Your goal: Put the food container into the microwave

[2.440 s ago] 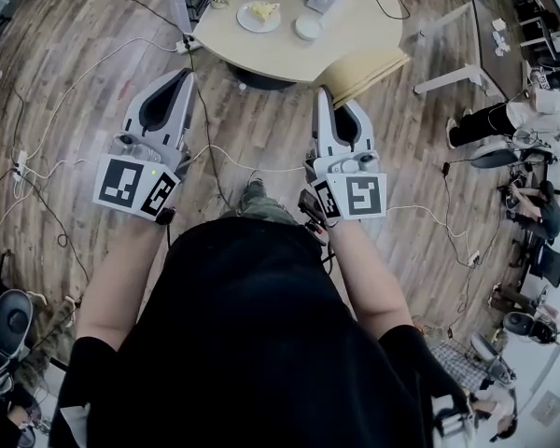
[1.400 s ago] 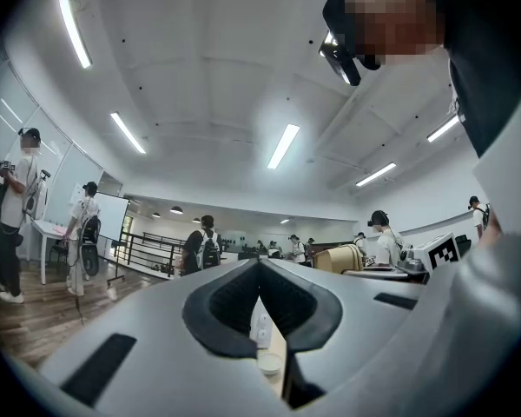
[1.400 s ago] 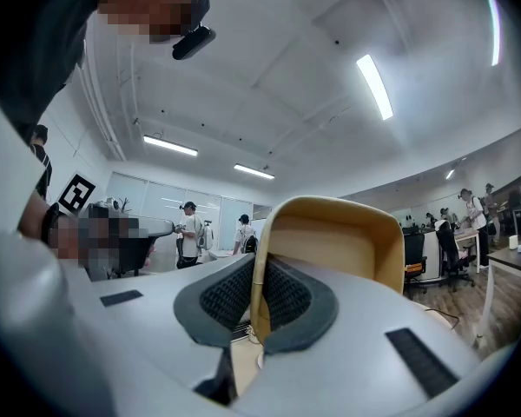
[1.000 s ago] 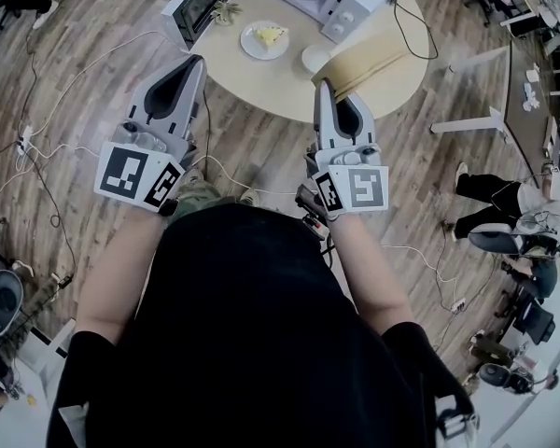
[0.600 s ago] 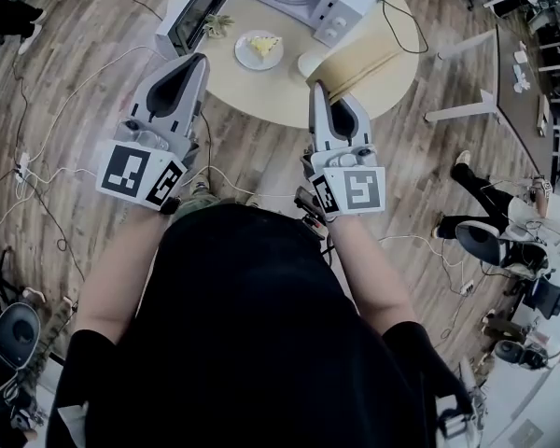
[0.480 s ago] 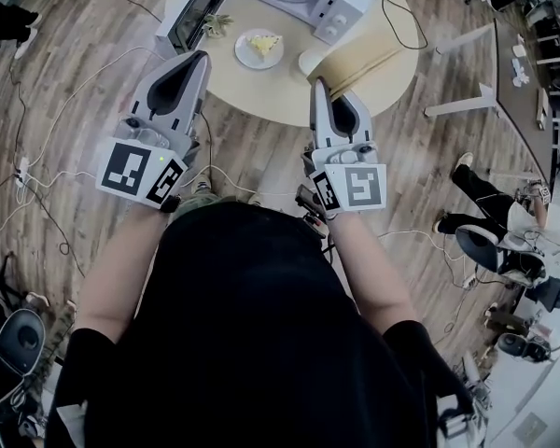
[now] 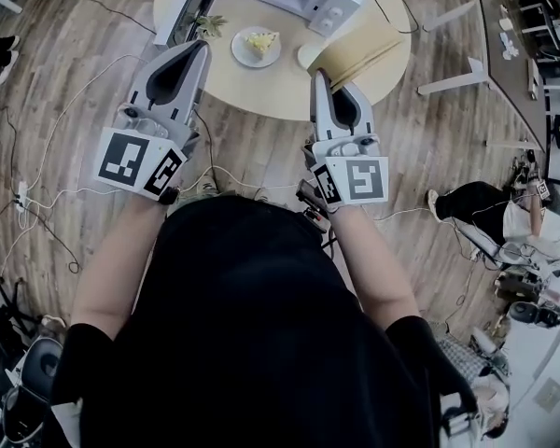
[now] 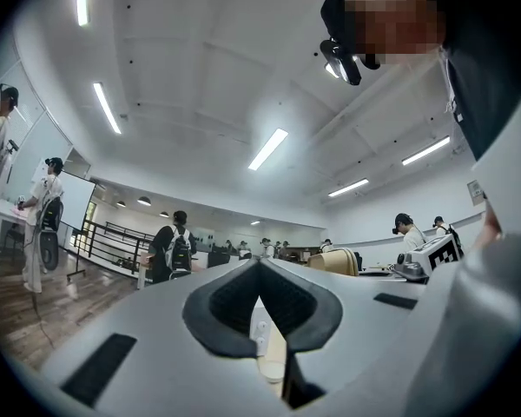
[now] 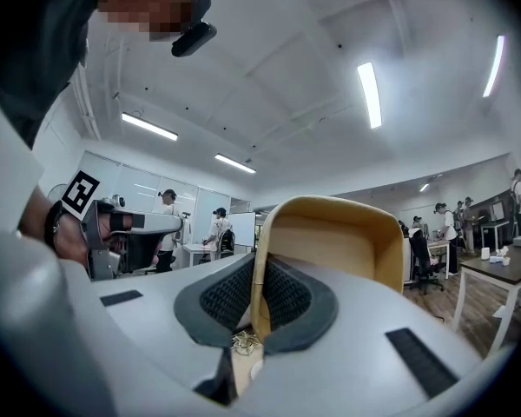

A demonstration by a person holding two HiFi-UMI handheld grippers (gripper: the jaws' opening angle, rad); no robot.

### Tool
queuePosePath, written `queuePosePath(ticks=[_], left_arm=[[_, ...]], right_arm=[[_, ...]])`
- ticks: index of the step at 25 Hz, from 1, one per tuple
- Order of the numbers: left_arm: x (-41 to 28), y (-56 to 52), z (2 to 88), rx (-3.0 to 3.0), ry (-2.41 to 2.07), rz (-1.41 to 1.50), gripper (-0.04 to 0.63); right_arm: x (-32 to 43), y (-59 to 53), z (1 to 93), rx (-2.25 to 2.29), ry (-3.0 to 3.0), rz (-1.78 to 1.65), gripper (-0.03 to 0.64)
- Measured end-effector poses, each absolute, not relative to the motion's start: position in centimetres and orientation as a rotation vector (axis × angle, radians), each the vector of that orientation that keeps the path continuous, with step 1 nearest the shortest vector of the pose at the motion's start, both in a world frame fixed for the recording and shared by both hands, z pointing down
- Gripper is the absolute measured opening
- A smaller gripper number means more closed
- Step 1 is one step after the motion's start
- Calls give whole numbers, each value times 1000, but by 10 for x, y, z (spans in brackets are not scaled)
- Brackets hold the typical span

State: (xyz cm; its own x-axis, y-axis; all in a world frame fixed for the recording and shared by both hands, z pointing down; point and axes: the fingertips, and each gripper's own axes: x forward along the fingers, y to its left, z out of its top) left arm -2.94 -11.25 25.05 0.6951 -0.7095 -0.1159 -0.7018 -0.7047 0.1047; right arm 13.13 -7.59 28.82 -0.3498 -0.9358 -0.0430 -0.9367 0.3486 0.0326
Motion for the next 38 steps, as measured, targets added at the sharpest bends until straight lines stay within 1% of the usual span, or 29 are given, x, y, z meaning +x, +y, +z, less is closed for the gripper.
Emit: queuePosePath(ticks=[13,20,29,38], left_arm=[[-69,-127,258,2863,-1019,-275,18],[-92,-125,268,2845,-1027,-295,18],[-96,-150,263,2842,-1114,-295,18],[-79,-183,266,2824,-1175,-272,18]], right_arm=[[85,-75,288,-1932,2517,107,32],[60,-73,293,-1931,2547,129,32],[64,-103,291,-1868,2551,139,32],[77,-152,295,-1798,2605,133,32]])
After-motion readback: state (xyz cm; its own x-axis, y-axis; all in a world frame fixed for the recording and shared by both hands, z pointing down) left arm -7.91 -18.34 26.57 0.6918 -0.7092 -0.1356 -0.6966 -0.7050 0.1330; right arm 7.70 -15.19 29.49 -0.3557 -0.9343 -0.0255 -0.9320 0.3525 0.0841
